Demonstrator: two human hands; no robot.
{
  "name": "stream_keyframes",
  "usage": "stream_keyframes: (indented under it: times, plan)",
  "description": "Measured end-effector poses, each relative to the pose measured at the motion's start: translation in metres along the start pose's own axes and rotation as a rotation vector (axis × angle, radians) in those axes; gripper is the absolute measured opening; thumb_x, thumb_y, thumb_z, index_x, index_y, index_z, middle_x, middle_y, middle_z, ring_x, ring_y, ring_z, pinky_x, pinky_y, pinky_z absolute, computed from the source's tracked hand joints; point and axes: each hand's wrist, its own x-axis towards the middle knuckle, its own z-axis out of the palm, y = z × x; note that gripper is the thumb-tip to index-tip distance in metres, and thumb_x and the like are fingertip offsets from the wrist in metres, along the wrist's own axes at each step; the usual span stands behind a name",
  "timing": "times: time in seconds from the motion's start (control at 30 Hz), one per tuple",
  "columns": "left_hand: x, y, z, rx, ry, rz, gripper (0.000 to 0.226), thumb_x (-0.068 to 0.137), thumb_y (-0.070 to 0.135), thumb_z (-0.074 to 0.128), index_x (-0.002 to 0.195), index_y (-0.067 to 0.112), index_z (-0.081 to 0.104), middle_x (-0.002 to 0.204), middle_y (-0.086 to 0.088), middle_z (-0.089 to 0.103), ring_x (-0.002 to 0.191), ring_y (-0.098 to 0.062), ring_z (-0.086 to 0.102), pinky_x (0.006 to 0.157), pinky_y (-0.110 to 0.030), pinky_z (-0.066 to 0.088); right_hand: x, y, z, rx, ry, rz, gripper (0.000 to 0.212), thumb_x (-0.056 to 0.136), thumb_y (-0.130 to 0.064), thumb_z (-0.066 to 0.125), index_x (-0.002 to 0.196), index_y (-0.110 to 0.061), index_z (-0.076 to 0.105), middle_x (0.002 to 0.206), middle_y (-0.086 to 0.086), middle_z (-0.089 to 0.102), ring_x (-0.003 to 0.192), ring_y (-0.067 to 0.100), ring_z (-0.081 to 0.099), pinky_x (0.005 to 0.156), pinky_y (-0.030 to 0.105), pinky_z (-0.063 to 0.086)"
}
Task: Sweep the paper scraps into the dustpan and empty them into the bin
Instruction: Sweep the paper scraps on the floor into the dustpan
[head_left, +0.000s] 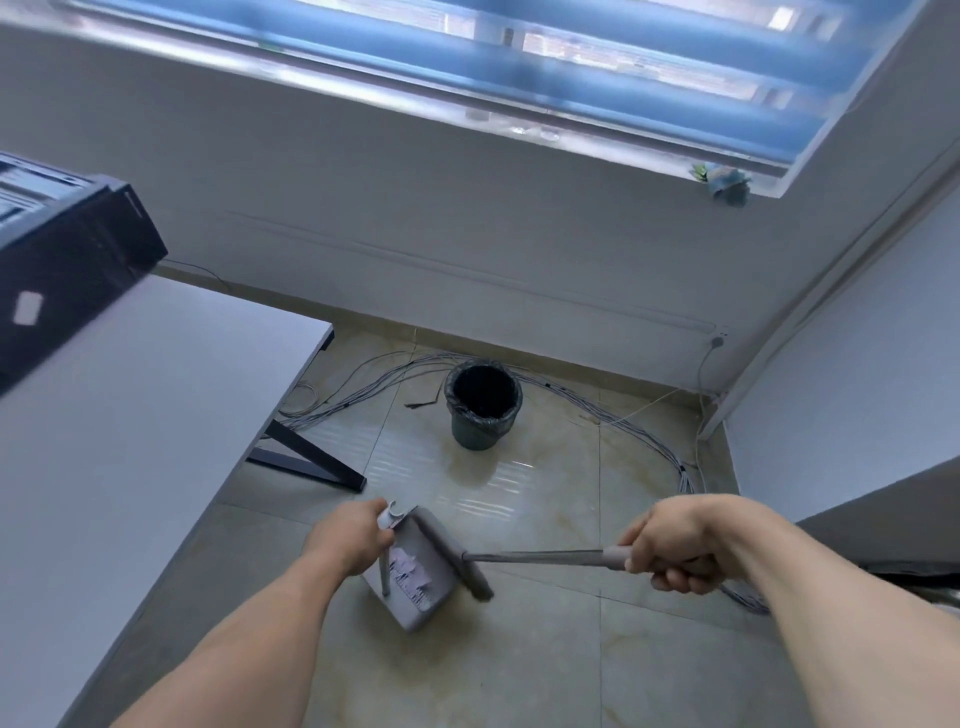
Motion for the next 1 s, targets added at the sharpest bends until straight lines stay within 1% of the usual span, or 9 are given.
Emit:
stream_keyframes:
  times: [0.07, 0.13, 0.27, 0.4, 0.57, 0.67, 0.77, 0.87, 1.0]
  plan:
    - [-0.004, 0.007, -0.015, 0.013, 0.021, 0.028, 0.008, 0.085, 0.028, 0.058, 0.092, 0.025, 0.06, 0.09, -0.002, 0.066, 0.081, -0.024, 0.059, 0.063, -0.031, 0.043, -0.017, 0.003, -0.005, 0.053, 0.022, -0.012, 0.03, 0.093, -0.013, 0.051, 0.116, -0.024, 0.068, 0.046, -0.004, 0.054, 0.035, 0.005, 0.045, 0.04, 0.015, 0.033]
    - [-0.008, 0.014, -0.031, 0.033, 0.042, 0.05, 0.002, 0.087, 0.027, 0.057, 0.087, 0.025, 0.057, 0.085, 0.001, 0.062, 0.08, -0.021, 0.058, 0.062, -0.031, 0.042, -0.026, 0.003, -0.007, 0.101, 0.039, -0.023, 0.032, 0.092, -0.013, 0.05, 0.117, -0.022, 0.068, 0.052, -0.003, 0.055, 0.036, 0.005, 0.046, 0.04, 0.015, 0.034]
    - [-0.011, 0.032, -0.068, 0.063, 0.052, 0.071, 0.013, 0.086, 0.029, 0.055, 0.093, 0.022, 0.062, 0.092, -0.003, 0.067, 0.085, -0.023, 0.062, 0.069, -0.032, 0.049, -0.033, 0.001, -0.008, 0.197, 0.06, -0.043, 0.036, 0.094, -0.016, 0.053, 0.129, -0.012, 0.061, 0.062, 0.001, 0.055, 0.038, 0.004, 0.048, 0.039, 0.014, 0.035]
    - [-0.01, 0.06, -0.106, 0.08, 0.092, 0.124, 0.004, 0.086, 0.026, 0.056, 0.086, 0.023, 0.059, 0.084, 0.001, 0.063, 0.074, -0.018, 0.062, 0.057, -0.029, 0.045, -0.028, 0.003, -0.008, 0.336, 0.068, -0.044, 0.038, 0.095, -0.014, 0.049, 0.13, -0.007, 0.059, 0.056, 0.002, 0.055, 0.038, 0.005, 0.047, 0.036, 0.014, 0.035]
    - [-0.007, 0.107, -0.153, 0.187, 0.193, 0.192, 0.01, 0.083, 0.029, 0.056, 0.084, 0.02, 0.062, 0.083, 0.0, 0.06, 0.079, -0.024, 0.06, 0.063, -0.03, 0.047, -0.029, 0.006, -0.018, 0.374, 0.063, -0.045, 0.039, 0.095, -0.015, 0.044, 0.131, -0.008, 0.056, 0.049, 0.001, 0.053, 0.032, 0.005, 0.048, 0.034, 0.012, 0.033]
    - [-0.003, 0.141, -0.178, 0.213, 0.233, 0.215, 0.012, 0.083, 0.027, 0.054, 0.083, 0.019, 0.063, 0.081, -0.001, 0.06, 0.079, -0.025, 0.06, 0.062, -0.03, 0.045, -0.039, 0.005, -0.031, 0.308, 0.054, -0.039, 0.03, 0.096, -0.016, 0.044, 0.122, -0.012, 0.058, 0.046, -0.001, 0.054, 0.03, 0.004, 0.048, 0.034, 0.011, 0.032]
    - [0.004, 0.174, -0.194, 0.267, 0.276, 0.235, 0.01, 0.082, 0.028, 0.053, 0.081, 0.021, 0.061, 0.083, -0.002, 0.058, 0.082, -0.028, 0.057, 0.066, -0.031, 0.045, -0.045, 0.004, -0.047, 0.274, 0.019, -0.044, 0.018, 0.096, -0.015, 0.044, 0.11, -0.013, 0.055, 0.045, -0.001, 0.054, 0.03, 0.003, 0.047, 0.033, 0.011, 0.031]
    - [0.015, 0.209, -0.2, 0.303, 0.291, 0.243, 0.006, 0.082, 0.026, 0.054, 0.077, 0.023, 0.056, 0.085, -0.002, 0.057, 0.083, -0.028, 0.056, 0.067, -0.031, 0.045, -0.045, 0.004, -0.069, 0.267, -0.041, -0.06, 0.017, 0.096, -0.017, 0.044, 0.105, -0.013, 0.058, 0.048, 0.0, 0.055, 0.031, 0.003, 0.048, 0.033, 0.012, 0.032]
    - [0.03, 0.247, -0.199, 0.369, 0.321, 0.243, 0.01, 0.084, 0.025, 0.054, 0.088, 0.022, 0.062, 0.086, -0.001, 0.056, 0.083, -0.028, 0.055, 0.068, -0.031, 0.045, -0.049, 0.002, -0.103, 0.276, -0.121, -0.106, 0.019, 0.097, -0.019, 0.041, 0.103, -0.013, 0.058, 0.049, 0.001, 0.056, 0.031, 0.002, 0.046, 0.032, 0.012, 0.031]
